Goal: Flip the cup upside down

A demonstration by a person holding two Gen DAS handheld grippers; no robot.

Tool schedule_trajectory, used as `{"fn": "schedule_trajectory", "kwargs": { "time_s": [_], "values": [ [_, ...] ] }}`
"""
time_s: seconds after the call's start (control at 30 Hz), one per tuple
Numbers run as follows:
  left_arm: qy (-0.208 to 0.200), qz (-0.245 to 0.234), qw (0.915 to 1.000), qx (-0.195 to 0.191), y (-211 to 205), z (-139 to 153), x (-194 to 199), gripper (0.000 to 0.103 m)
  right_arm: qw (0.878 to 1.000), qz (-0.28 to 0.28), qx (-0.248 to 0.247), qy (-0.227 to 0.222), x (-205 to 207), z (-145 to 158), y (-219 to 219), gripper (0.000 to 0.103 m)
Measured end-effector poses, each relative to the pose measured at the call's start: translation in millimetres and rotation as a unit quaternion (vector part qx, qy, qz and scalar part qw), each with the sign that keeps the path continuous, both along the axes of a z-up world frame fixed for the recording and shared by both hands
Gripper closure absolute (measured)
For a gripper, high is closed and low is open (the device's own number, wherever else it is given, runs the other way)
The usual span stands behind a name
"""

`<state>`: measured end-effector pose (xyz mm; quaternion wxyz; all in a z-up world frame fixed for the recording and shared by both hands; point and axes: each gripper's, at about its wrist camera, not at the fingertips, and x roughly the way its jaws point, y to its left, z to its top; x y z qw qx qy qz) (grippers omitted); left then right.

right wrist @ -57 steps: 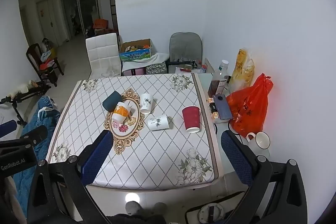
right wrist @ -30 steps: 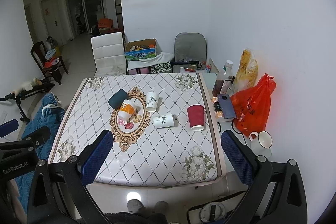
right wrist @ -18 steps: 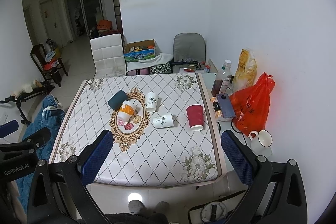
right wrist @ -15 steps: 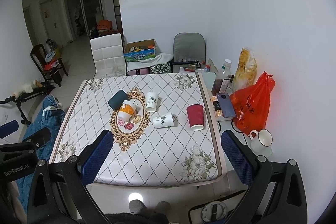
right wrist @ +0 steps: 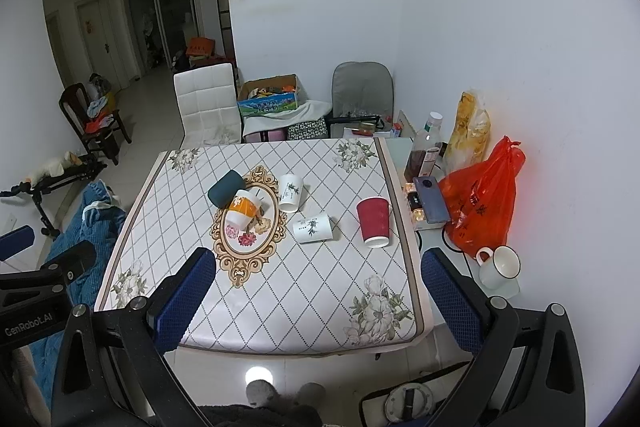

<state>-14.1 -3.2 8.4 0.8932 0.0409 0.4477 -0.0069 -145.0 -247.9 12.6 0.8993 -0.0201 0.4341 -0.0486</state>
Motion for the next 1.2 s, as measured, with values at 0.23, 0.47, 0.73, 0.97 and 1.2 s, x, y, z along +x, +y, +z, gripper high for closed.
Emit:
{"fn": "schedule_trajectory", "kwargs": {
  "time_s": [0.23, 0.47, 0.73, 0.97, 1.2],
  "values": [
    [0.000, -0.003, 1.0000, 0.000, -3, 1, -1, 0.000, 1.000, 0.000, 0.000, -0.001, 0, 0, 0, 0.000],
    [0.000, -0.004, 1.0000, -0.001, -6, 2, 0, 0.000, 1.000, -0.001, 0.000, -0.003, -1, 0, -1, 0.000],
    [-0.001, -0.004, 1.0000, -0.001, -4, 2, -2, 0.000, 1.000, -0.002, 0.002, -0.004, -1, 1, 0, 0.000],
    [-0.001, -0.006, 1.0000, -0.002, -4, 2, -1, 0.000, 1.000, -0.003, 0.004, -0.004, 2, 3, 2, 0.000],
    [0.007, -0.010, 0.9999, -0.007, 3, -4, 20, 0.000, 1.000, -0.018, 0.007, 0.009, 11, -7, 5, 0.000]
  ]
}}
